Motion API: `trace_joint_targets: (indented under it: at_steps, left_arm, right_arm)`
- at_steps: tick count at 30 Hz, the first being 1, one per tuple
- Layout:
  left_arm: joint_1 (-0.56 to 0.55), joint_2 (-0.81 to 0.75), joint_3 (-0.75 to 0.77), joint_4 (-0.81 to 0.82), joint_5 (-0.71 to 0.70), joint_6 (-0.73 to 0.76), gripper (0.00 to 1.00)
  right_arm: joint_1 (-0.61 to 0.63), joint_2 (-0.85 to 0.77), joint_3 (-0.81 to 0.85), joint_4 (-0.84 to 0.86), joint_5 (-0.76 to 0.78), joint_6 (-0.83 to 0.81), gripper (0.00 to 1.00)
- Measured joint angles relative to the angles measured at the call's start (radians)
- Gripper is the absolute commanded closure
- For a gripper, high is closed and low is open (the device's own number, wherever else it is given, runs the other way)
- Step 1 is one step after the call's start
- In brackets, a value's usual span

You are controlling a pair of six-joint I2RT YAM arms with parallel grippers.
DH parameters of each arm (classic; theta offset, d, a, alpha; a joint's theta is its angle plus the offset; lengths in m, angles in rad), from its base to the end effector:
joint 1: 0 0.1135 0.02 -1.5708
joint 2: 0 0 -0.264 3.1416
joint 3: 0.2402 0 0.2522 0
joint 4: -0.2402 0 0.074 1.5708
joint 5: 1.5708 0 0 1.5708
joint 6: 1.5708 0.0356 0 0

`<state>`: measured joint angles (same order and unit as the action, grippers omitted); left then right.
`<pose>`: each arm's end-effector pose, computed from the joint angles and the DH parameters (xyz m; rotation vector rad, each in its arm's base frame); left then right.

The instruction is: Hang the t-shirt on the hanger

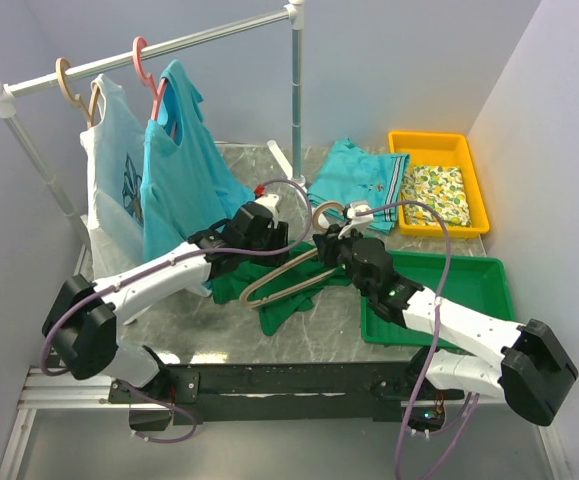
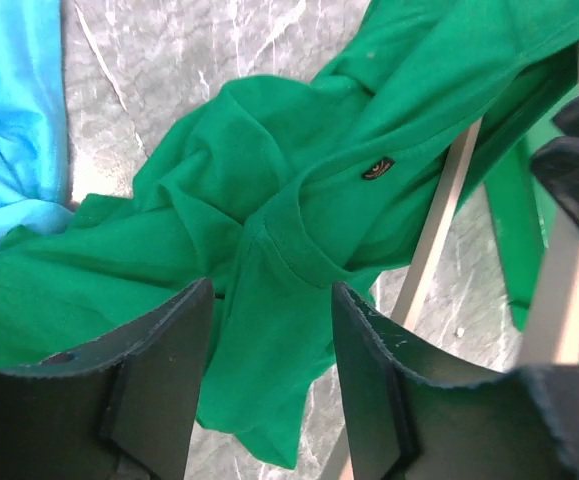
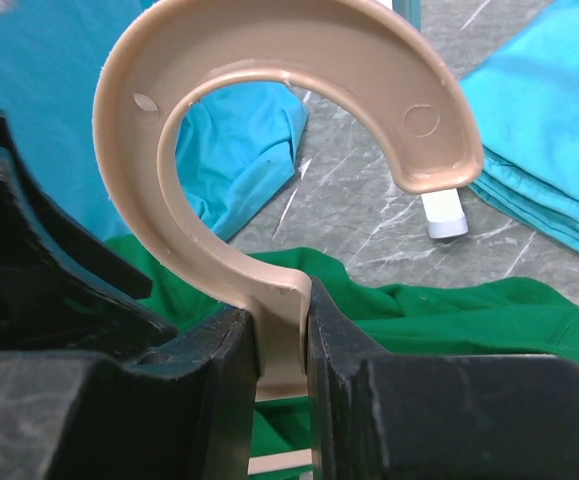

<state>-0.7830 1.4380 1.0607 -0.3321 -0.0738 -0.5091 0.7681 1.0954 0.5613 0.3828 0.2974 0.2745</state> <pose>0.2272 -0.2224 0.2694 0.2812 2.3318 -0.5804 0.1852 0.1644 0.2589 -0.2066 1.7305 0.5150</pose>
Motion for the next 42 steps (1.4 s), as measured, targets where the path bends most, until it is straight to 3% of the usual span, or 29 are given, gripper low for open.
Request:
trace_joint_targets:
  at_steps: [12,19,22,27,35,42]
  left_arm:
    - [-0.042,0.139,0.034,-0.013,0.015,0.045,0.42]
    - [-0.09,0.215,0.152,-0.058,-0.11,0.055,0.44]
    - [-0.106,0.25,0.18,-0.071,-0.166,0.056,0.48]
    - [-0.111,0.279,0.181,-0.087,-0.223,0.061,0.8]
    - [-0.101,0.235,0.126,-0.069,-0.229,0.07,0.83]
    - [-0.007,0.035,-0.041,0.037,-0.058,0.066,0.84]
  right_arm:
    - [0.016,-0.011,0.0,0.007,0.007,-0.003,1.0]
    - [0.019,-0.013,0.0,0.014,0.035,-0.002,1.0]
    - [0.019,-0.013,0.0,0.014,0.045,0.002,1.0]
    - [0.019,-0.014,0.0,0.007,0.056,0.001,1.0]
    - [0.025,-0.018,0.0,0.002,0.082,0.001,1.0]
    - [0.035,-0.017,0.008,-0.002,0.149,0.016,1.0]
